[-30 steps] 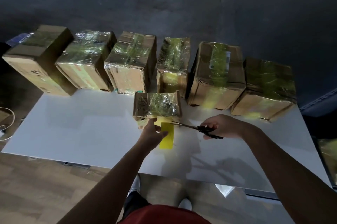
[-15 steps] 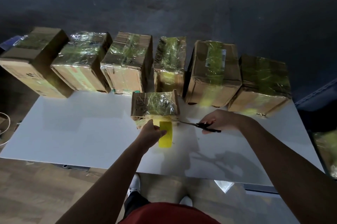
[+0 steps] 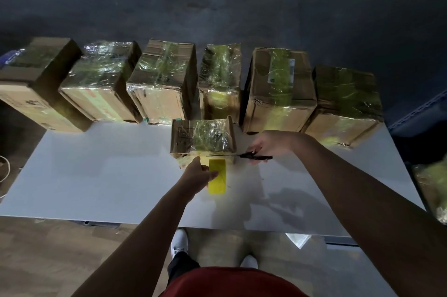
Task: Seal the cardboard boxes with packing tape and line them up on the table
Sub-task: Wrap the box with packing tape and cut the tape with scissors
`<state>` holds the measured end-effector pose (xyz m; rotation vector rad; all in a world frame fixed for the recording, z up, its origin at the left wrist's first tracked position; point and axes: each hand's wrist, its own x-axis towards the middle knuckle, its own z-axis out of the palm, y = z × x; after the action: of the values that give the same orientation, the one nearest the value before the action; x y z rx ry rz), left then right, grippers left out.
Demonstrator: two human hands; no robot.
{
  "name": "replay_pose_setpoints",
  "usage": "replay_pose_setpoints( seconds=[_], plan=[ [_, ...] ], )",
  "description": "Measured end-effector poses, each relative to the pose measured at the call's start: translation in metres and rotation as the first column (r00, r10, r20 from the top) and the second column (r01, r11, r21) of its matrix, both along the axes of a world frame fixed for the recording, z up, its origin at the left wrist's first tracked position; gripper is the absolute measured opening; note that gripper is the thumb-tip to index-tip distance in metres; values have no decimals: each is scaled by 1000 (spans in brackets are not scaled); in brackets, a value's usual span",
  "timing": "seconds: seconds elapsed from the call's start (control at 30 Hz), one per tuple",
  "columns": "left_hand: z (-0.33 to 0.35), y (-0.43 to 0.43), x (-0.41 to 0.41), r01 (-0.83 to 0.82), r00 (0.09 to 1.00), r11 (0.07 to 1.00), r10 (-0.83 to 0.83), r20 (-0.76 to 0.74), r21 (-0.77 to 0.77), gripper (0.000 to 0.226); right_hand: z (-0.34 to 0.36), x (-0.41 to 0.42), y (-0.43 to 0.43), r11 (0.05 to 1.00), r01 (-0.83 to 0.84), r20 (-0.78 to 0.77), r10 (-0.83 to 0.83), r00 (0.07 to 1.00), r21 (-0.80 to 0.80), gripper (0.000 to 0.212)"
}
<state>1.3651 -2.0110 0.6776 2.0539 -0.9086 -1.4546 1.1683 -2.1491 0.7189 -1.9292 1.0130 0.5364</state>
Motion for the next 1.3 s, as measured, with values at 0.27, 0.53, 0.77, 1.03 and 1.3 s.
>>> replay_pose_setpoints(
  seconds=[0.27, 0.53, 0.77, 1.03, 1.3],
  plan=[
    [-1, 2, 0, -4, 1000, 1000, 4, -15, -5, 42, 1, 2, 0, 1000, -3, -28, 3, 1000, 11, 7],
    [-2, 1, 1, -6, 999, 1000, 6, -49, 7, 35, 5, 3, -1, 1000, 4, 1, -4, 1000, 16, 15],
    [1, 0, 3, -1, 999, 1000, 1, -55, 12, 75, 8, 4, -1, 999, 14, 1, -14, 1000, 46, 17],
    [2, -3, 5, 18, 999, 1000, -18, -36, -7, 73, -3, 4, -1, 999, -16, -24, 17, 1000, 51, 23],
    [1, -5, 8, 48, 997, 999, -47, -56, 8, 78, 1, 3, 2, 997, 33, 23, -35, 999, 71, 25]
  ],
)
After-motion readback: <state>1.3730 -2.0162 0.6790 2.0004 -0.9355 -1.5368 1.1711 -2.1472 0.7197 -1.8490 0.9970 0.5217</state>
